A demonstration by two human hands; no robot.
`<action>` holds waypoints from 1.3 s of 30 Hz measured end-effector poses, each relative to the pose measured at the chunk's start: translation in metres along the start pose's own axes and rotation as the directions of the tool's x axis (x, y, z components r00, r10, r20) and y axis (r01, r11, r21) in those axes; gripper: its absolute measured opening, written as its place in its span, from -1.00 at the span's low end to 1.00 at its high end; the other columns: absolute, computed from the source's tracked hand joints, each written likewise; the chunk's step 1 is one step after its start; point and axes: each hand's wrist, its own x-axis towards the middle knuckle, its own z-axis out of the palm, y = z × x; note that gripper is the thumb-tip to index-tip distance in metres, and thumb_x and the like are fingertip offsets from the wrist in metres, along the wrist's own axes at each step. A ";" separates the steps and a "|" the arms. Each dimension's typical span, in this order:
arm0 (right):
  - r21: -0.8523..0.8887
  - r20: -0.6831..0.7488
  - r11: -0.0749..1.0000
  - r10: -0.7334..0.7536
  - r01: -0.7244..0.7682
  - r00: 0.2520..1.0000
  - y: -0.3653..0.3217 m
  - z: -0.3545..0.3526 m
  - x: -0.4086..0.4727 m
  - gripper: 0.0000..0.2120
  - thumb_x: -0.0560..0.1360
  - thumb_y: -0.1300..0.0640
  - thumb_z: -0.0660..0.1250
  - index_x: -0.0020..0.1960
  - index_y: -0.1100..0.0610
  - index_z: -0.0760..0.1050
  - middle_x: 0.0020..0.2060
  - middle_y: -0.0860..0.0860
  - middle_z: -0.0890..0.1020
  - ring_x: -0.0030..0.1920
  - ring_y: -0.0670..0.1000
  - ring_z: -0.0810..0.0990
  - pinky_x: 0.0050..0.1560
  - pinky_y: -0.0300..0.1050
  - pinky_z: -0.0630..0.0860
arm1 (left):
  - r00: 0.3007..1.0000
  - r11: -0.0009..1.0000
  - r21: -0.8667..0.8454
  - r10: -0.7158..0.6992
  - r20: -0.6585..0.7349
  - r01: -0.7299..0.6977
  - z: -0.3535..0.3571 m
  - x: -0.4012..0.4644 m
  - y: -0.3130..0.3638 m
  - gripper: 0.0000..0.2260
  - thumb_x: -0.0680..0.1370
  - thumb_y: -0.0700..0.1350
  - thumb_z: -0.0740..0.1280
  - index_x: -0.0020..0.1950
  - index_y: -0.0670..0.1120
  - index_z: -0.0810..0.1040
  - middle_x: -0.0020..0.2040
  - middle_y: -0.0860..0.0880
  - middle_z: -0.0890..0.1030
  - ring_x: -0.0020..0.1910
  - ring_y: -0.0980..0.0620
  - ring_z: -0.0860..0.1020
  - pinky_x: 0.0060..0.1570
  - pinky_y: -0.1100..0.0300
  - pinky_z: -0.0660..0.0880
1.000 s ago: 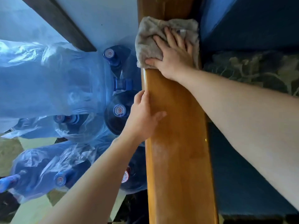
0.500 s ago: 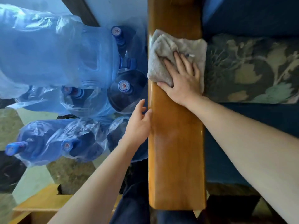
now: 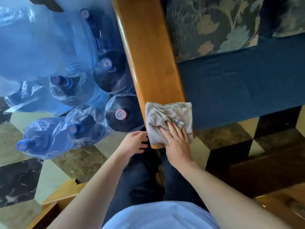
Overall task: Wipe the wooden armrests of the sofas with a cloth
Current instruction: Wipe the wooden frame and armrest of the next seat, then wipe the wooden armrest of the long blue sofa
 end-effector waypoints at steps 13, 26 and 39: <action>0.830 0.342 -0.524 0.206 -0.191 0.917 0.078 -0.194 -0.084 -0.41 0.64 -0.32 0.15 0.31 0.08 0.67 0.29 0.18 0.68 0.30 0.17 0.67 0.33 0.19 0.55 | 0.984 0.986 -0.168 0.035 0.177 -0.005 0.100 -0.080 0.063 -0.17 0.20 0.23 0.65 0.35 -0.13 0.54 0.19 -0.18 0.71 0.21 -0.22 0.66 0.29 -0.14 0.53; 0.753 -0.149 -0.554 0.381 0.355 0.912 0.262 -0.310 -0.267 -0.36 0.50 -0.29 0.42 0.44 0.07 0.56 0.38 0.17 0.62 0.36 0.21 0.62 0.20 0.14 0.63 | 0.569 0.961 -0.198 0.274 0.775 -0.193 0.409 -0.177 0.158 -0.48 0.58 0.23 0.34 0.35 -0.12 0.62 0.28 -0.21 0.63 0.21 -0.22 0.64 0.24 -0.13 0.54; 0.760 -0.019 -0.462 0.686 0.456 0.727 0.378 -0.336 -0.373 -0.35 0.45 -0.45 0.32 0.35 -0.06 0.59 0.21 0.04 0.74 0.21 0.10 0.72 0.35 0.19 0.56 | 0.537 0.960 -0.063 0.206 0.818 -0.272 0.595 -0.207 0.177 -0.78 0.56 -0.01 0.28 -0.05 -0.08 0.68 -0.12 -0.09 0.66 -0.14 -0.08 0.66 -0.12 0.01 0.56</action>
